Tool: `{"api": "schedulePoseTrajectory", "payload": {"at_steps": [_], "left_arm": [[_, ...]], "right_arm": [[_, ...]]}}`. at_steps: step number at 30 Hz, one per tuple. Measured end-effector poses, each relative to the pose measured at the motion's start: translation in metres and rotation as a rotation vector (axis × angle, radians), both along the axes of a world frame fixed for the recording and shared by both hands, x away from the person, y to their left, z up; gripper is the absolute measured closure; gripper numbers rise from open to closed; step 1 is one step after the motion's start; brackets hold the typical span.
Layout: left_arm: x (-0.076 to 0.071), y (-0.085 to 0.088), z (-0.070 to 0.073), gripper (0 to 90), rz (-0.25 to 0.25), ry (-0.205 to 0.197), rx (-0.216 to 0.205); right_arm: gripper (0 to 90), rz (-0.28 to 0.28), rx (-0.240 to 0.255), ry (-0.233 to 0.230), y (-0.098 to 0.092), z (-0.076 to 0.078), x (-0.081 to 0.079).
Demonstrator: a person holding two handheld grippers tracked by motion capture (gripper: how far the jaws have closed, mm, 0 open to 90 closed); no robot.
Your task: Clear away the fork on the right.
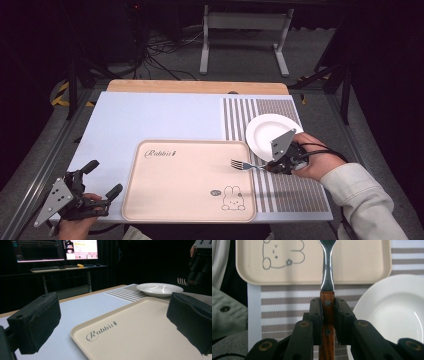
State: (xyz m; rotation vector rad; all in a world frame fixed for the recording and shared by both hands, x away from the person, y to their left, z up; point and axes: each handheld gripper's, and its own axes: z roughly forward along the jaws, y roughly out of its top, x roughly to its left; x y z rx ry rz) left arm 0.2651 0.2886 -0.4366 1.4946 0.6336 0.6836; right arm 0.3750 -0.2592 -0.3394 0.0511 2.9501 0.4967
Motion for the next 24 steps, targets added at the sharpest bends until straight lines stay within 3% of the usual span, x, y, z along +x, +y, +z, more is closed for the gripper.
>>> {"api": "schedulePoseTrajectory", "payload": {"at_steps": [10,18,24], "left_arm": [[0.0,0.0,0.001,0.0,-0.007,-0.005,0.0],[-0.001,-0.001,0.001,0.1,-0.01,-0.006,0.002],[-0.001,0.0,0.001,0.1,-0.01,-0.009,0.006]], "right_arm": [[78.1,0.02,0.027,0.013,0.028,0.001,0.004],[78.1,-0.023,0.059,0.035,0.047,0.001,0.004],[78.2,-0.18,0.096,0.077,0.057,0.002,0.0]]}}
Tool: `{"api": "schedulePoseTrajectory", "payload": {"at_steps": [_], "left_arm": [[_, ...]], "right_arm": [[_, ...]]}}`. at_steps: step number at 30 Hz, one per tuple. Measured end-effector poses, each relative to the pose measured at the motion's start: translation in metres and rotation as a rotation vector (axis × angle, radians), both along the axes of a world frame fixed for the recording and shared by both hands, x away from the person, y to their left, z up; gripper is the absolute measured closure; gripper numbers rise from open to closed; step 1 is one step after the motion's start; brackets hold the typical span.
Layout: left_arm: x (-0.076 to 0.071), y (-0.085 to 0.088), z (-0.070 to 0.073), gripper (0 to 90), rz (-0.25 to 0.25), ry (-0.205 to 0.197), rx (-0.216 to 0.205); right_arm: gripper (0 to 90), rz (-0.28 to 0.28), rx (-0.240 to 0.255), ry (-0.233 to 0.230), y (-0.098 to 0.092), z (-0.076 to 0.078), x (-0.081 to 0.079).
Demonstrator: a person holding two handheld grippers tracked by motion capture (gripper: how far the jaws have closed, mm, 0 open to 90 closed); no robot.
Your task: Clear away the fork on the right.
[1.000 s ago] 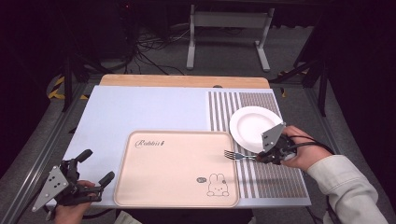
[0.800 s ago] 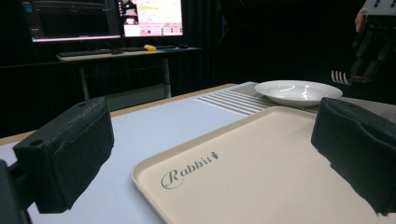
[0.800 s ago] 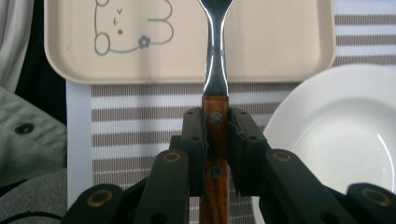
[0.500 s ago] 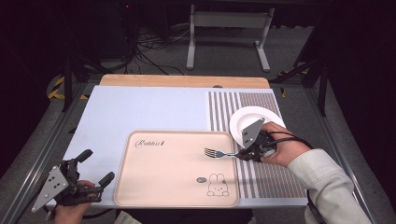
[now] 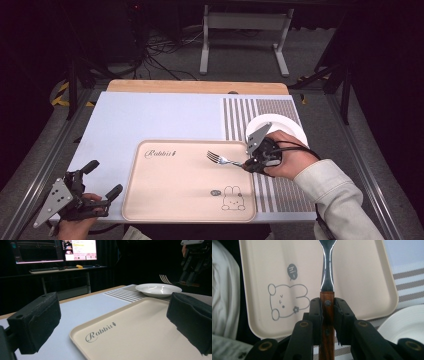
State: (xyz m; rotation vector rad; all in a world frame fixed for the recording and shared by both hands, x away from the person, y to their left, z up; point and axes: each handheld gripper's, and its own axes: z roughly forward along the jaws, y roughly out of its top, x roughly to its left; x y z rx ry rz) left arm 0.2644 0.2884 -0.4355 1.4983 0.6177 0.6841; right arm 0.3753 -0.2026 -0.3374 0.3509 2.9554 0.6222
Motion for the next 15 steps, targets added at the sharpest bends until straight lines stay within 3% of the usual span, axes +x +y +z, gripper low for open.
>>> {"api": "schedulePoseTrajectory", "payload": {"at_steps": [4,8,15], "left_arm": [[0.0,-0.001,0.0,0.0,0.0,-0.002,0.002],[0.0,-0.001,0.0,0.1,0.0,-0.002,0.001],[0.0,-0.001,0.0,0.1,0.0,-0.003,0.003]], "right_arm": [[78.2,-0.115,0.011,0.061,0.004,-0.001,-0.002],[78.2,-0.242,0.03,0.086,0.008,-0.002,-0.005],[78.2,-0.382,0.054,0.12,0.015,-0.006,-0.01]]}}
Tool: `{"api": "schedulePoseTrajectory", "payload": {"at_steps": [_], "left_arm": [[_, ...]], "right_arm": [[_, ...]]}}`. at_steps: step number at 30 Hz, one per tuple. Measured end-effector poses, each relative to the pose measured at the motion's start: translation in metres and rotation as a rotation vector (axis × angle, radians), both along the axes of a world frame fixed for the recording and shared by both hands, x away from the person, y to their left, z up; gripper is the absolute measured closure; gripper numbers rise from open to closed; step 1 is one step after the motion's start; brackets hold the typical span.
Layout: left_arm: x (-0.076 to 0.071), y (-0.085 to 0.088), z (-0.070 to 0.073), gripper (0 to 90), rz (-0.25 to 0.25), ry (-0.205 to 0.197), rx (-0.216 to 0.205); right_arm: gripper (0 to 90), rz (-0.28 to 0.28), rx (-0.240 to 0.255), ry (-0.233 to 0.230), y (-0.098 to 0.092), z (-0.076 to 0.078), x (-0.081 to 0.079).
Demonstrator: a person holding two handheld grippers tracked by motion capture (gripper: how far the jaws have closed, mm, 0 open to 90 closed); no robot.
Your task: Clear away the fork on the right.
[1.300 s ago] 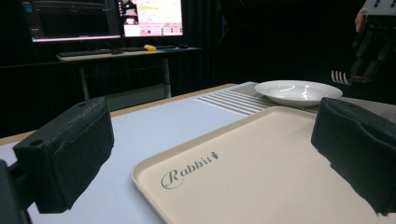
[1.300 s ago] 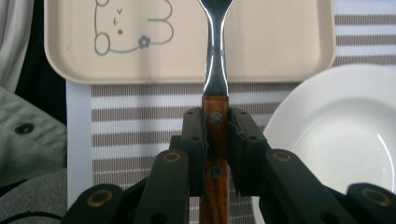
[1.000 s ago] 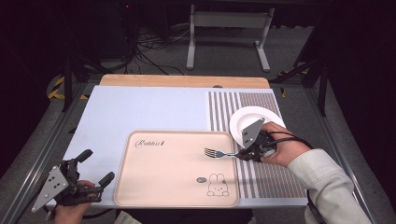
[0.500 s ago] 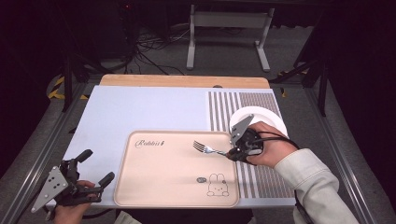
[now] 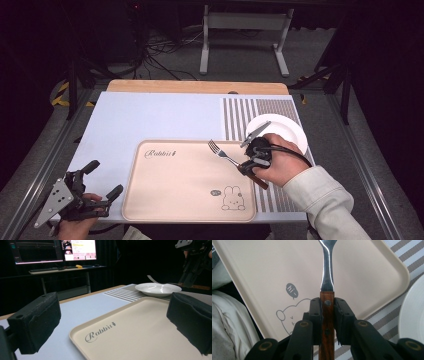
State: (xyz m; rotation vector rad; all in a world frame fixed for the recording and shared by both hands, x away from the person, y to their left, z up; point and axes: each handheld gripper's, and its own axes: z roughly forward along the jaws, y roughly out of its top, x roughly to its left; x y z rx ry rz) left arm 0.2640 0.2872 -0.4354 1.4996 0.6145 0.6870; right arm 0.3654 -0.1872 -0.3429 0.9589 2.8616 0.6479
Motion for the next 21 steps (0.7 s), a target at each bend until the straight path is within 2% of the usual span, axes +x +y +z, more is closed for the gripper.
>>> {"api": "schedulePoseTrajectory", "payload": {"at_steps": [3,7,8,9,14,16,18,21], "left_arm": [[0.0,0.0,0.0,0.1,0.0,0.0,-0.001],[0.0,0.0,0.0,0.1,0.0,0.0,0.001],[0.0,0.0,0.0,0.1,0.0,0.0,0.001],[0.0,0.0,0.0,0.1,0.0,0.0,0.001],[0.0,0.0,0.0,0.1,0.0,0.001,0.0],[0.0,0.0,0.0,0.1,0.0,0.001,0.0],[0.0,0.0,0.0,0.1,-0.001,0.002,-0.001],[0.0,0.0,0.0,0.1,-0.001,0.002,0.001]], "right_arm": [[78.2,-0.054,0.008,0.009,0.003,-0.002,-0.002],[78.2,-0.146,0.055,0.036,0.006,-0.003,-0.004],[78.2,-0.155,0.06,0.037,0.006,-0.003,-0.004],[78.2,-0.155,0.06,0.037,0.006,-0.003,-0.004],[78.2,-0.28,0.059,0.04,0.012,-0.003,-0.007],[78.2,-0.293,0.058,0.04,0.012,-0.003,-0.007],[78.2,-0.335,0.064,0.047,0.013,-0.004,-0.008],[78.2,-0.355,0.062,0.05,0.016,-0.005,-0.008]]}}
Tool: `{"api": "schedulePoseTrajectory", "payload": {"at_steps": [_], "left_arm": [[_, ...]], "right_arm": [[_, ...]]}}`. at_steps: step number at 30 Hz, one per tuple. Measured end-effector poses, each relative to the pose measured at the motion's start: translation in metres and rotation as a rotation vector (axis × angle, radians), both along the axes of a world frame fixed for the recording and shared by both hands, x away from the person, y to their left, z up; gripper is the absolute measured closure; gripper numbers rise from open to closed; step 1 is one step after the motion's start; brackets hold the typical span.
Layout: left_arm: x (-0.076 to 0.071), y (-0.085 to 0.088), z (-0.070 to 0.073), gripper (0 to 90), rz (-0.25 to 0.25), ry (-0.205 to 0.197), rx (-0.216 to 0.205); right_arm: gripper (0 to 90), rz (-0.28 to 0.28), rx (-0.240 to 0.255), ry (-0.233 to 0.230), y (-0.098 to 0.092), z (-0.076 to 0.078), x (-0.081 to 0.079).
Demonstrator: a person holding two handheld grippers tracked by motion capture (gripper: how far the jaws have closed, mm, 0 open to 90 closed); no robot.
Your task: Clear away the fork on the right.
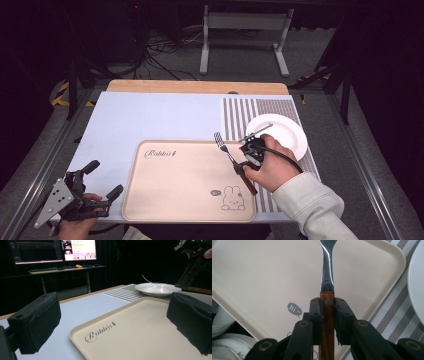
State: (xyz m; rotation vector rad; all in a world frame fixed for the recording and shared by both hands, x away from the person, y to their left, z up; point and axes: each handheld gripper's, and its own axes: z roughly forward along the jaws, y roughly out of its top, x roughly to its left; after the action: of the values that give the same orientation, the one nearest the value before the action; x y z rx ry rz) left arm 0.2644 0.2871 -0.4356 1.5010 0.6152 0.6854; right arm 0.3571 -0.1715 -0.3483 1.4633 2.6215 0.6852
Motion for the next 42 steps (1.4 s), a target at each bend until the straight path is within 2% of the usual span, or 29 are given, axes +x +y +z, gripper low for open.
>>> {"api": "schedulePoseTrajectory", "payload": {"at_steps": [1,3,5,9,12,27,42], "left_arm": [[0.0,0.0,0.0,0.1,0.0,0.0,-0.001],[0.0,0.0,0.0,0.1,0.0,0.0,-0.001],[0.0,0.0,0.0,0.1,0.0,0.0,-0.001],[0.0,0.0,0.0,0.1,0.0,0.0,-0.002],[0.0,0.0,0.0,0.1,0.0,0.0,-0.001],[0.0,0.0,0.0,0.1,-0.002,-0.001,-0.001],[0.0,0.0,0.0,0.1,-0.004,-0.002,0.0]], "right_arm": [[78.1,-0.026,0.004,0.006,0.002,-0.002,0.0],[78.2,-0.027,0.001,0.005,0.002,-0.002,0.0],[78.2,-0.063,-0.001,0.003,0.003,-0.005,0.001],[78.2,-0.094,-0.004,0.003,0.003,-0.008,0.003],[78.2,-0.108,-0.005,0.023,0.004,-0.013,0.004],[78.1,-0.15,-0.052,0.11,0.012,-0.039,0.006],[78.0,-0.177,-0.091,0.163,0.016,-0.054,0.009]]}}
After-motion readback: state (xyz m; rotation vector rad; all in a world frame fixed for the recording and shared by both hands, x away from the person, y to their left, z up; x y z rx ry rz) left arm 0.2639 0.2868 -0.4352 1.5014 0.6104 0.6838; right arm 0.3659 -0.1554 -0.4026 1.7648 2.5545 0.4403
